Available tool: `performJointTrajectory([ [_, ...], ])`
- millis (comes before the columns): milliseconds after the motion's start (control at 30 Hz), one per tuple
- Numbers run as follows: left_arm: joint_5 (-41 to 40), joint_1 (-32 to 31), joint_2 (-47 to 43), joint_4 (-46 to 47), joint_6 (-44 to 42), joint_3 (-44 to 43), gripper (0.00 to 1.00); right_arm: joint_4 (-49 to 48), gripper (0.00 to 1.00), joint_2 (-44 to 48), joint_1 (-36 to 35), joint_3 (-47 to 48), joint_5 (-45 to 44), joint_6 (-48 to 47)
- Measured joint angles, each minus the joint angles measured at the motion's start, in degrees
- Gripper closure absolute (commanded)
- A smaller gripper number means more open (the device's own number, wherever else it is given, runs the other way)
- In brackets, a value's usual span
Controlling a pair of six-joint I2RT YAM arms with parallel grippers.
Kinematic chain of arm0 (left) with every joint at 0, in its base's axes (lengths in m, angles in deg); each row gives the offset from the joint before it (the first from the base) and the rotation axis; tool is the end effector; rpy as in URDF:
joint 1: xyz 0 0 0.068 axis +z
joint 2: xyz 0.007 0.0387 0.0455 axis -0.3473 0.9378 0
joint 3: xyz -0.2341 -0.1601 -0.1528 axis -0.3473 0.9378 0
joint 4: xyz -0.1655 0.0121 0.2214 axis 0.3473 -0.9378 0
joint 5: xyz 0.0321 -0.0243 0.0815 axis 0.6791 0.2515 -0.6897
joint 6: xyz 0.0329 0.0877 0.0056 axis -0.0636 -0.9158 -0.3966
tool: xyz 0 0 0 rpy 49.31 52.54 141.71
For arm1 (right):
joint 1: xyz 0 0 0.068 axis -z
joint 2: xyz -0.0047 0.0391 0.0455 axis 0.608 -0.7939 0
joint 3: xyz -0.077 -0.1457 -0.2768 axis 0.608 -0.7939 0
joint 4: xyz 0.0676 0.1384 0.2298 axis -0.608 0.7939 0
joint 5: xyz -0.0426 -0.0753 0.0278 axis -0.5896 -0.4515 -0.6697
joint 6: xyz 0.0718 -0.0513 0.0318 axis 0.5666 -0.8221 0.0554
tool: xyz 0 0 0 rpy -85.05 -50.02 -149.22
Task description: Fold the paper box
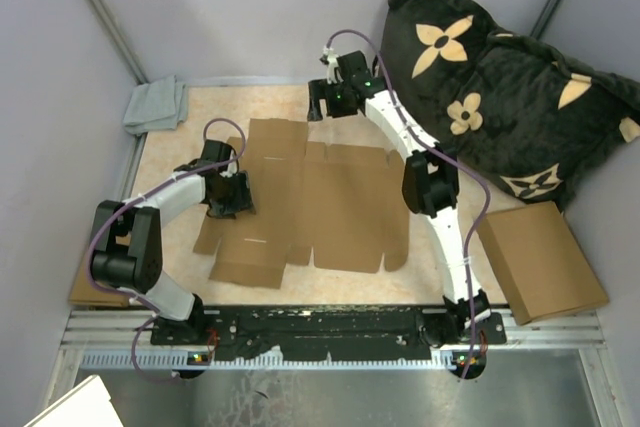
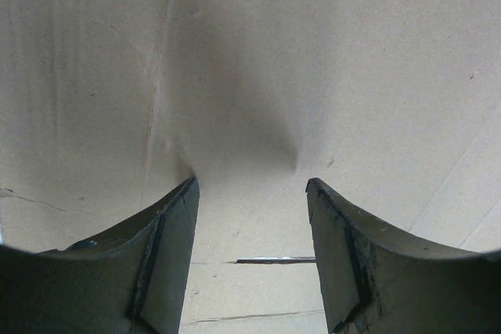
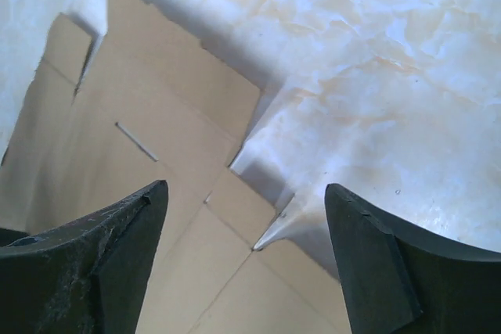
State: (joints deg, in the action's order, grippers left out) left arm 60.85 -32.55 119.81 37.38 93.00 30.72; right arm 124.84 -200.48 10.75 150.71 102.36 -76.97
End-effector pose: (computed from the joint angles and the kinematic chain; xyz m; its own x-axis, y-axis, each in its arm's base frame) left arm 0.3184 -0.0752 0.1642 -0.9228 -0.1748 -0.3432 -0.1078 0.9727 -0.2055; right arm 0.5572 0.3072 0.2588 -0.7094 -0.1562 -0.6873 -0.4949 0.8047 0.3280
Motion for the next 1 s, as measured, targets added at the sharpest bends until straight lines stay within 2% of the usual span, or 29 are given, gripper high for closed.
performJointTrajectory([
  [267,0.0,0.0,0.0,0.0,-0.4,0.0,0.36,0.0,0.22,-8.4,0.5,1.4,6.3,0.4],
  [467,0.0,0.0,0.0,0.0,-0.4,0.0,0.37,0.4,0.25,-8.8,0.1,0.8,12.2,-0.1],
  [733,-0.6,0.1,0.0,-0.9,-0.4,0.0,0.37,0.6,0.27,-3.5,-0.2,-9.6,12.0,-4.1],
  [1000,-1.0,0.1,0.0,-1.2,-0.4,0.0,0.37,2.1,0.28,2.9,-2.3,-16.0,9.4,-6.5],
])
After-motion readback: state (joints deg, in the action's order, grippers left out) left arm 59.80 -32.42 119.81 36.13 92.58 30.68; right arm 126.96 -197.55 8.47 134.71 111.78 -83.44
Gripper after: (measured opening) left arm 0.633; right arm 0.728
